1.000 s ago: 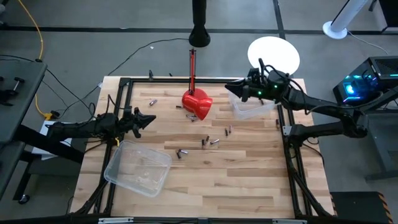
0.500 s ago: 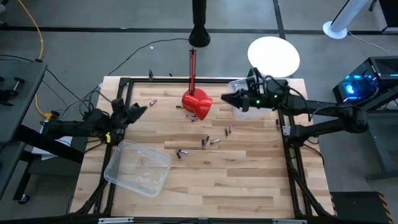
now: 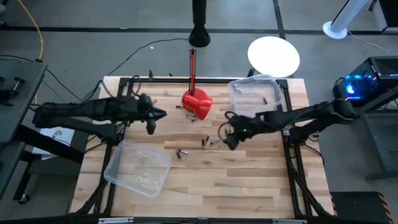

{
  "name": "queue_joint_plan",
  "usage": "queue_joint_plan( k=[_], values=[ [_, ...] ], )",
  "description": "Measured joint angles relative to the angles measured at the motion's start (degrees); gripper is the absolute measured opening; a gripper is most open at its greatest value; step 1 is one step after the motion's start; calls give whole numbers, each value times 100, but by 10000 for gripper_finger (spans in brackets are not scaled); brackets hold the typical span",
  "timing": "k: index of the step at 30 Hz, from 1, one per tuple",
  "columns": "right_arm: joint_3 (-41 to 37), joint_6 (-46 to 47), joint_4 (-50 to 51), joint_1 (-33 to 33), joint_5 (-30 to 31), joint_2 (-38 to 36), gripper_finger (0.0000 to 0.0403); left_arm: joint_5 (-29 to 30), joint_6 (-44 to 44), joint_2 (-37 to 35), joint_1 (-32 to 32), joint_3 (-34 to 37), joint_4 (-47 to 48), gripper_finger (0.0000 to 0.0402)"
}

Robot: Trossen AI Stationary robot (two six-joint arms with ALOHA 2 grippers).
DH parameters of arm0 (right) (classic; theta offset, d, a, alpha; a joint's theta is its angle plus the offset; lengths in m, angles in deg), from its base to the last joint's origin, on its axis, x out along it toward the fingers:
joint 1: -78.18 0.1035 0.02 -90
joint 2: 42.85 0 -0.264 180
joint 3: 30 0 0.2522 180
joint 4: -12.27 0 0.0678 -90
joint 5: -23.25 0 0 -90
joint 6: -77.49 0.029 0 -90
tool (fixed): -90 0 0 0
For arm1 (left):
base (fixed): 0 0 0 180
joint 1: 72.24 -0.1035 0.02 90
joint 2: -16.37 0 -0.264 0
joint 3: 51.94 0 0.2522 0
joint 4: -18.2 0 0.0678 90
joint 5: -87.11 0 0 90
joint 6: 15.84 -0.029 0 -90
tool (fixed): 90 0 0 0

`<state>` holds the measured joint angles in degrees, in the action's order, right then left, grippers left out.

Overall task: Sort batteries
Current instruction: Put the black battery into the top transparent bin

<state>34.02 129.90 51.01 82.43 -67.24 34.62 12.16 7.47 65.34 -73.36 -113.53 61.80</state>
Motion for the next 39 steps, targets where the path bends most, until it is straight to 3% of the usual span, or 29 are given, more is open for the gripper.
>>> queue_joint_plan(
  k=[5, 12, 17, 25, 39],
  values=[
    [252, 484, 98, -14, 484, 908, 153, 219, 314, 292, -2, 0, 35, 93],
    [1471, 669, 1558, -208, 1492, 2219, 130, 263, 310, 425, -49, -3, 43, 113],
    [1943, 566, 2031, -443, 1356, 2908, 129, 244, 233, 397, -181, -3, 33, 113],
    [1930, 819, 2506, -682, 1463, 3021, 129, 181, 53, 386, -417, -3, -13, 113],
    [1889, 618, 2125, -803, 1189, 3100, 129, -169, 150, 386, -638, -3, -11, 113]
  ],
)
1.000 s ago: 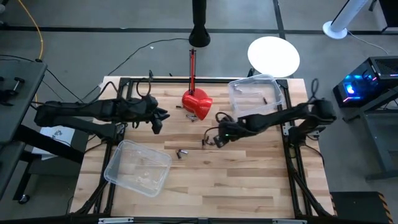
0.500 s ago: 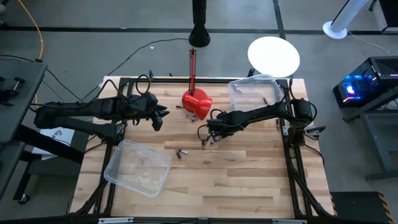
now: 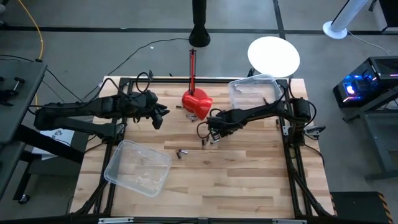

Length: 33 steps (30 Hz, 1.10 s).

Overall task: Sort batteries
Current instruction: Put the black battery into the top transparent bin

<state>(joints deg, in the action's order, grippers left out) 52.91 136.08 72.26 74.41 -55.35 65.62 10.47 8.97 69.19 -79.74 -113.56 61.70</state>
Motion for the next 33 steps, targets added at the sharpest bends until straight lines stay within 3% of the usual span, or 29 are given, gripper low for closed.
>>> queue_joint_plan(
  k=[13, 15, 18, 21, 24, 29, 33],
  values=[
    [-422, -46, -524, 5, -245, -27, 122, -79, 61, 0, 2, 0, -2, 113],
    [-421, -203, -548, 41, -219, -25, 97, -82, 63, 0, 2, 0, -15, 113],
    [-416, -438, -571, 119, -179, -126, 26, -111, 64, 0, 2, 0, -148, 113],
    [-192, -745, -481, 157, -224, -514, 20, -128, 62, 0, 2, 0, -381, 113],
    [212, -998, -124, 132, 252, -1277, 17, -127, 61, 0, 2, 0, -582, 113],
    [737, -1108, 1008, -201, 1812, -2412, 11, -120, 2, 3, -36, 0, -752, 113],
    [607, -1125, 1812, -793, 2005, -2934, 16, -308, -508, 175, -97, 0, -958, 113]
  ],
)
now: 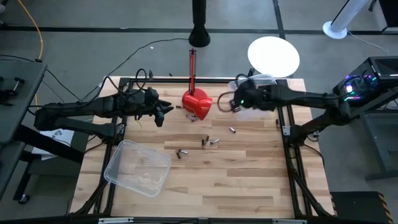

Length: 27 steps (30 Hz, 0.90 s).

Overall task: Sort batteries
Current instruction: Put the black battery into the top transparent bin

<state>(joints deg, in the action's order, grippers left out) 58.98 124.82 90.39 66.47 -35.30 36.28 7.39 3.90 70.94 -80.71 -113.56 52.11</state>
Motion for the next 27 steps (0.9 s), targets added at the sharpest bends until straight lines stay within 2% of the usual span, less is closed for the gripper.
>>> queue_joint_plan(
  k=[3, 6, 12, 15, 19, 21, 24, 27],
  values=[
    [-334, -247, 39, -373, -153, -134, 21, -520, -309, 300, -19, 0, -212, 113],
    [-565, -485, -38, -647, -331, -173, 50, -827, -402, 654, 7, 0, -192, 113],
    [-667, -856, -258, -855, -459, -175, 144, -863, -394, 977, 143, -22, -122, 113],
    [-667, -1227, -837, -819, -980, -248, 180, -819, -396, 878, 149, -285, 362, 113],
    [-660, -1301, -1944, -364, -2431, -232, 194, -800, -453, 572, 147, -630, 1197, 113],
    [-660, -1329, -2129, 37, -2898, -42, 194, -774, -490, 442, 171, -636, 1521, 113],
    [-662, -1192, -2312, 656, -3269, 414, 193, -735, -477, 332, 179, -629, 2043, 113],
    [-662, -1134, -2834, 1206, -3287, 936, 193, -724, -379, 299, 178, -627, 2331, 113]
  ],
)
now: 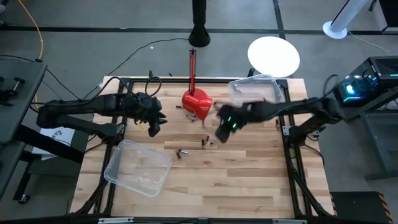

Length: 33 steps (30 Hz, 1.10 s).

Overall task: Sort batteries
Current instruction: Put the black battery into the top transparent bin

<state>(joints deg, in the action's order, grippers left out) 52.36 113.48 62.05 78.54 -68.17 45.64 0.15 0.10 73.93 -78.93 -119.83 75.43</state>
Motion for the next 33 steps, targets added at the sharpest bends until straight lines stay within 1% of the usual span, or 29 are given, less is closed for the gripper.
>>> queue_joint_plan(
  k=[2, 5, 8, 11, 13, 17, 19, 22, 25, 27, 31, 33],
  values=[
    [27, 236, -219, 234, 20, 371, 192, 1, -103, -4, -2, 0, 10, 113],
    [305, 927, -173, 391, 203, 974, 192, 0, -509, -2, -2, 0, 7, 113],
    [697, 1590, -123, 534, 520, 1539, 192, 5, -980, 3, -17, 0, 4, 113],
    [1272, 2082, -47, 632, 743, 2122, 192, 5, -1105, -17, -46, 0, 75, 113],
    [1791, 2232, 256, 629, 921, 2488, 192, 12, -1148, -27, -46, 0, 180, 113],
    [2986, 2441, 1411, 571, 1360, 3311, 192, 10, -1203, -21, -46, 2, 243, 113],
    [3527, 2458, 1889, 519, 1342, 3710, 192, 10, -1204, -21, -46, 2, 240, 113],
    [4160, 2395, 2396, 452, 1082, 4202, 192, 10, -1210, -21, -46, 2, 242, 113],
    [4483, 2315, 2643, 414, 969, 4520, 192, 10, -1181, -22, -44, 2, 294, 113],
    [4565, 2402, 2839, 405, 971, 4591, 192, 9, -1033, -22, -44, 2, 305, 113],
    [4502, 2696, 3067, 374, 957, 4583, 192, 7, -861, -23, -44, 2, 303, 113],
    [4487, 2679, 3062, 373, 938, 4597, 192, 7, -861, -23, -44, 2, 296, 113]
  ],
)
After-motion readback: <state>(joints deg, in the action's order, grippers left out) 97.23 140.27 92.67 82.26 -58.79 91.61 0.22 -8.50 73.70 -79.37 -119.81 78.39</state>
